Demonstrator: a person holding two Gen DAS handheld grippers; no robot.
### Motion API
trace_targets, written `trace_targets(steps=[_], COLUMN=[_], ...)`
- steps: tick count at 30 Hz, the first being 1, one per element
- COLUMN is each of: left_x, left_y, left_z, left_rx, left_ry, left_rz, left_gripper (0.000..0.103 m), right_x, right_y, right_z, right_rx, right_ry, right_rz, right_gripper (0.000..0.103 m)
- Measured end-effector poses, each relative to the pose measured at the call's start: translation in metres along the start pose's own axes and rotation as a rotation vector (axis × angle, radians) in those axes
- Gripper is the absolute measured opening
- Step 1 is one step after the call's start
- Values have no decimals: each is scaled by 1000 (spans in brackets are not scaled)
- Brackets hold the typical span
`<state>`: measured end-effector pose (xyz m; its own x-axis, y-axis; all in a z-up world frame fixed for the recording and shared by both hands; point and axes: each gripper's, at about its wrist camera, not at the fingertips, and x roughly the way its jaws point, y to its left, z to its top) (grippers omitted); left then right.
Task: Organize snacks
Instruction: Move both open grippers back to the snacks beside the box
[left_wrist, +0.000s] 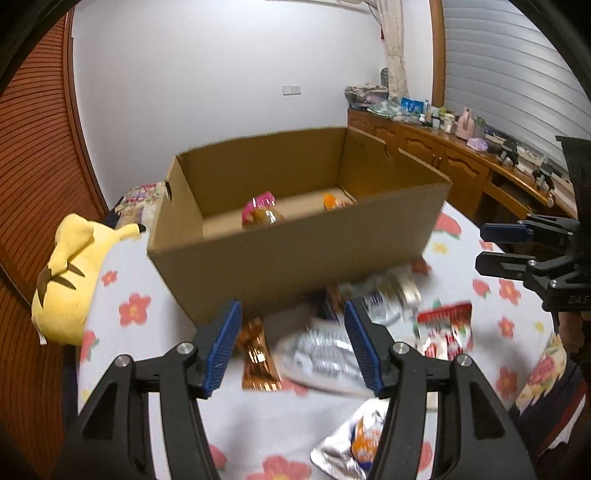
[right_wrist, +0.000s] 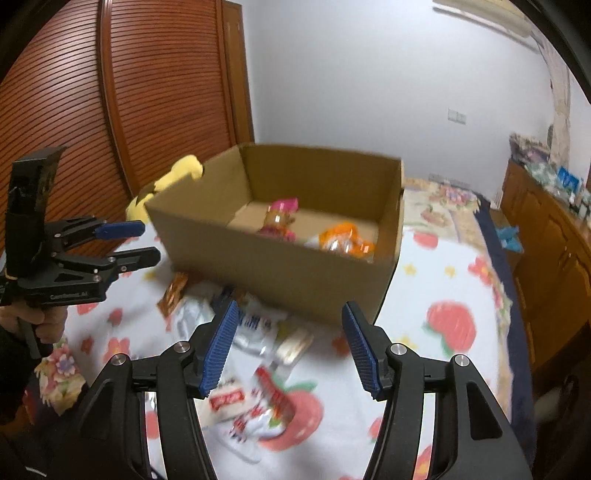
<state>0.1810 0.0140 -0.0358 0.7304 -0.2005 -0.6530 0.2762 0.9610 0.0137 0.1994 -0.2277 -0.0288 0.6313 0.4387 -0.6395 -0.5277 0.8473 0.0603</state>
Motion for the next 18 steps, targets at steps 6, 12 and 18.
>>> trace_targets(steps=[6, 12, 18], left_x=[-2, 0, 2], left_y=[-6, -9, -9], left_z=[-28, -52, -66], left_rx=[-19, -49, -54], left_ry=[22, 52, 75], left_rz=[-29, -53, -57], left_gripper=[59, 59, 59], right_x=[5, 22, 35], right_y=[1, 3, 4], right_z=[-35, -63, -75], right_rx=[54, 82, 106], right_ry=[35, 94, 123], right_rz=[2, 19, 36], right_gripper=[60, 61, 62])
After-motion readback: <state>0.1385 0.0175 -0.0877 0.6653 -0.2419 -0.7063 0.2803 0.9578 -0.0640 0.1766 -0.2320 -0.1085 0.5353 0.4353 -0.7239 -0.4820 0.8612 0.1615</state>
